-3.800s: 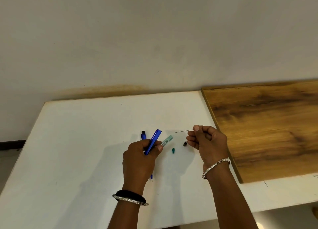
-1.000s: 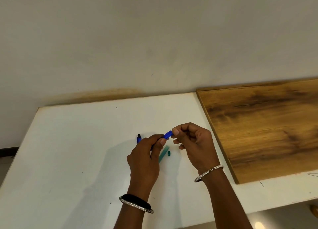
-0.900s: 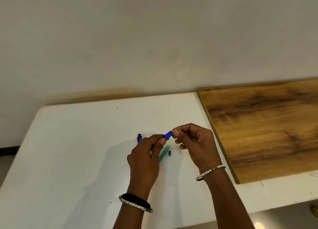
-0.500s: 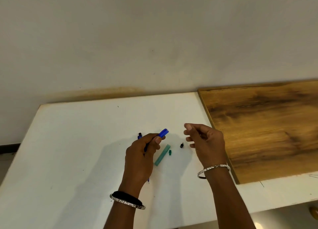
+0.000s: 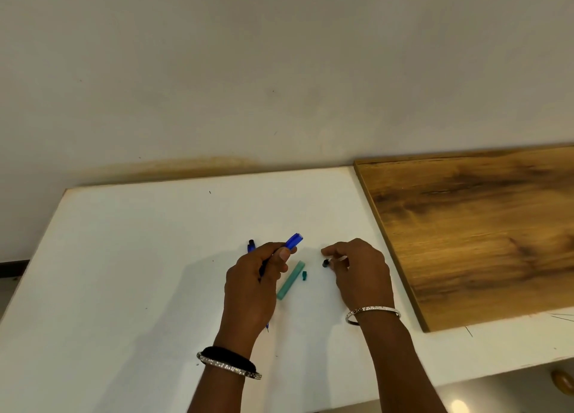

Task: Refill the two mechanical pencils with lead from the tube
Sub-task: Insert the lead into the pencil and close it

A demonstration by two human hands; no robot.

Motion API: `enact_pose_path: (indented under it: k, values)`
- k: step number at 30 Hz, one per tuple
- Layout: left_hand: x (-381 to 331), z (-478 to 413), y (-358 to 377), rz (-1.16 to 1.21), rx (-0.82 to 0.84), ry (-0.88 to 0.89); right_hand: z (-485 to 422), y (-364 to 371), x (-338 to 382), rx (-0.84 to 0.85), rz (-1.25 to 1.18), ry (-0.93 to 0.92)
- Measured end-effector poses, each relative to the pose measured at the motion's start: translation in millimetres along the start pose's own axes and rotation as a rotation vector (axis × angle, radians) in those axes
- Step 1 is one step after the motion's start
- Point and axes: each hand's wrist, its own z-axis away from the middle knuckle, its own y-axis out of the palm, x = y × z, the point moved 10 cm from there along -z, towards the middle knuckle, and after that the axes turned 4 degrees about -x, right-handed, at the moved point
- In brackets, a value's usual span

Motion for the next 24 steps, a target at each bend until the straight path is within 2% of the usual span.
enact_pose_path:
  k: [10, 13, 15, 19, 24]
  values:
    - [-5.3, 4.3, -3.4, -0.174, -0.053, 0.020, -1.7, -3.6, 0.6, -0.042, 0.043, 0.012]
    - [-8.9, 5.5, -5.1, -0.221, -0.091, 0.047, -2.1, -24.8, 2.5, -0.191, -0.181, 0.035]
    - [-12.1, 5.7, -5.7, -0.232, -0.109, 0.065, -3.1, -31.9, 2.0, -0.223, -0.413, 0.072]
    - [-17.9, 6.6, -6.9, -0.243, -0.113, 0.098, -3.1, -15.5, 14.8, -0.023, -0.778, 0.114]
    - [-21.8, 6.0, -7.7, -0.249, -0.119, 0.111, -0.8, -3.1, 26.9, 0.096, -0.834, 0.060]
